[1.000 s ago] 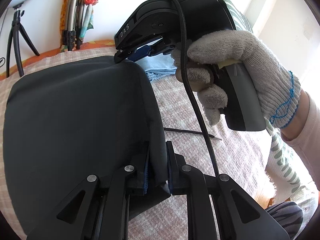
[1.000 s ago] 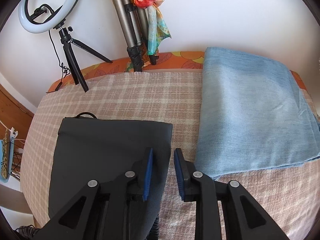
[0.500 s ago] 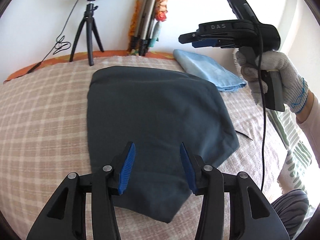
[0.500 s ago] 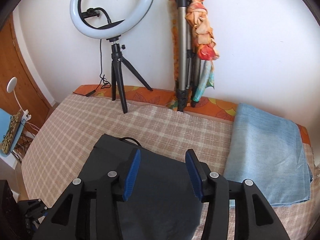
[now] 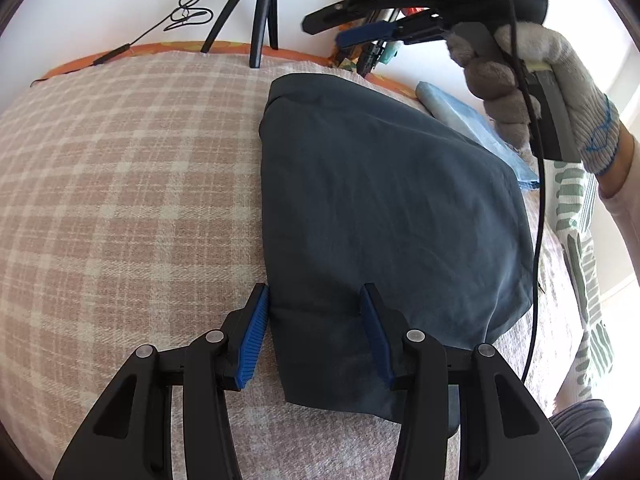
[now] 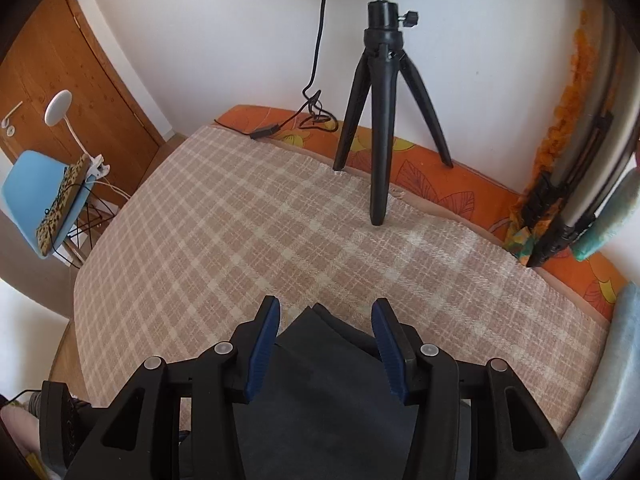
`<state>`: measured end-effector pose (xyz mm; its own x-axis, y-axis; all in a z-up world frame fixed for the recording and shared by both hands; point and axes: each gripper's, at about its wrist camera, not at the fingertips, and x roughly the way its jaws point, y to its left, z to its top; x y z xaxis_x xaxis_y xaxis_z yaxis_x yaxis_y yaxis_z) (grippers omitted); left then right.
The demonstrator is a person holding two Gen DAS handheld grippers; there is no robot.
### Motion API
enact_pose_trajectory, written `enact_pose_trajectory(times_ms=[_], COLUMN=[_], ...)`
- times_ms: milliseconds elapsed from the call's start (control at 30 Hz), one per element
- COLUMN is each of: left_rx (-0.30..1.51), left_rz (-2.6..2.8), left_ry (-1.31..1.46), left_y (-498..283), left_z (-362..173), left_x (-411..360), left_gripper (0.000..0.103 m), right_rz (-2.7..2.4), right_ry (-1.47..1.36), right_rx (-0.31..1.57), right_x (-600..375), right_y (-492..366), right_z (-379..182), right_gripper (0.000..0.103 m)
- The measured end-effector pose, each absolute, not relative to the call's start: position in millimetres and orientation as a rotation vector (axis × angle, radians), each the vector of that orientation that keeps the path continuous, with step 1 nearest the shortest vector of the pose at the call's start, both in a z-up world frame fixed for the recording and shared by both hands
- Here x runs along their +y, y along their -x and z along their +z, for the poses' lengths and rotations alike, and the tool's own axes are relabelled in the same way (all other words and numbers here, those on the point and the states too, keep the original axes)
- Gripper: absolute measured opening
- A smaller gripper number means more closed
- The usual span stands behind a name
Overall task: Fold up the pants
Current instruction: 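Grasp the edge of the folded pants with both grippers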
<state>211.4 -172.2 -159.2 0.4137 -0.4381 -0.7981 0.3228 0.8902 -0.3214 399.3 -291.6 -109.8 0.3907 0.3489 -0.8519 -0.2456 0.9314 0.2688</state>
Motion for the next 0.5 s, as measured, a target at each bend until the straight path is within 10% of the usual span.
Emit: enact_pose_trajectory(times_ms=[500], left_rx=[1.046], left_rz=[-0.476], left_ry=[0.128], left_y=[-224], left_z=[-166], left_x=[-168], left_gripper=[0.027], right_rz=[0.475], right_ry=[0.108], right_rx=[1.317], right_x=[-242], right_y=[-430], right_z=[-168], right_gripper=[0.030])
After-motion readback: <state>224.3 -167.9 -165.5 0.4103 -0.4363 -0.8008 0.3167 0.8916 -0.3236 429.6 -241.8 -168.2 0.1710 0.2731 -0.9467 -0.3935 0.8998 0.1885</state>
